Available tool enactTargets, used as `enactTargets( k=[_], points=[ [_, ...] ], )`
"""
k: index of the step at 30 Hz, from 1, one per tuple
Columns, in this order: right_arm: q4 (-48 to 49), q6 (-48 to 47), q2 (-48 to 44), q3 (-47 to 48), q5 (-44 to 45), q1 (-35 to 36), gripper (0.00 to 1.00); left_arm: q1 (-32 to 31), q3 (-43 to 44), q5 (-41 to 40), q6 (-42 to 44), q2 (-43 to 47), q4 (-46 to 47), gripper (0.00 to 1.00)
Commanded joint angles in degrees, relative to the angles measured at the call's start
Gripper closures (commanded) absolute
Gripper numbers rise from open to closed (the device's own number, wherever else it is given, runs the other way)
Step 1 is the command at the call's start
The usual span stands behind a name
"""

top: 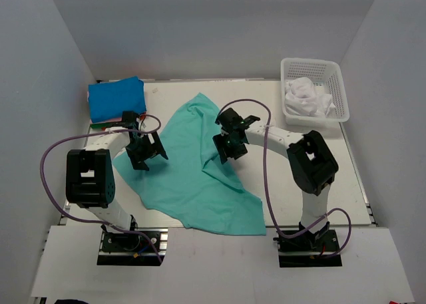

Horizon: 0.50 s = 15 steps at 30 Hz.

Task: Fold and stack the t-shirts

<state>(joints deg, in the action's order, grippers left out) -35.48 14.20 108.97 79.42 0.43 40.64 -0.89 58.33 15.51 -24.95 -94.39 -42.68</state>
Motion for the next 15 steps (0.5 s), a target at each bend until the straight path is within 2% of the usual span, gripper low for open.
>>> enactTargets(
  k=[1,4,6,7,8,9,15],
  points=[
    [3.7,-2.5,2.7,2.8,-3.8,-0.1,0.36,-0.2,-0.6,-0.1,-0.7,0.3,1.9,0.0],
    [5.7,-2.2,5.3,3.6,-6.1,-0.1,0.43,-0.2,-1.1,-0.1,-1.2,-0.3,2.4,0.0],
    [5.1,-1.6,7.2,4.8,-6.2,-0.6,0.58,-0.2,-1.6,-0.1,-1.2,-0.8,2.4,0.0],
    [5.0,-0.8,7.5,4.9,-6.1,-0.7,0.68,-0.2,-1.6,-0.9,-1.2,-1.3,2.4,0.0],
    [5.0,0.1,7.4,4.4,-6.0,-1.0,0.94,-0.2,-1.6,-1.6,-1.8,-1.3,1.2,0.0],
    [4.9,0.5,7.2,3.9,-5.7,-1.1,1.0,-0.2,-1.6,-1.6,-1.8,-2.0,0.7,0.0],
    [3.2,7.0,1.3,-3.2,3.7,-3.2,1.0,0.4,-3.6,-6.4,-4.7,-3.2,-2.6,0.0]
  ],
)
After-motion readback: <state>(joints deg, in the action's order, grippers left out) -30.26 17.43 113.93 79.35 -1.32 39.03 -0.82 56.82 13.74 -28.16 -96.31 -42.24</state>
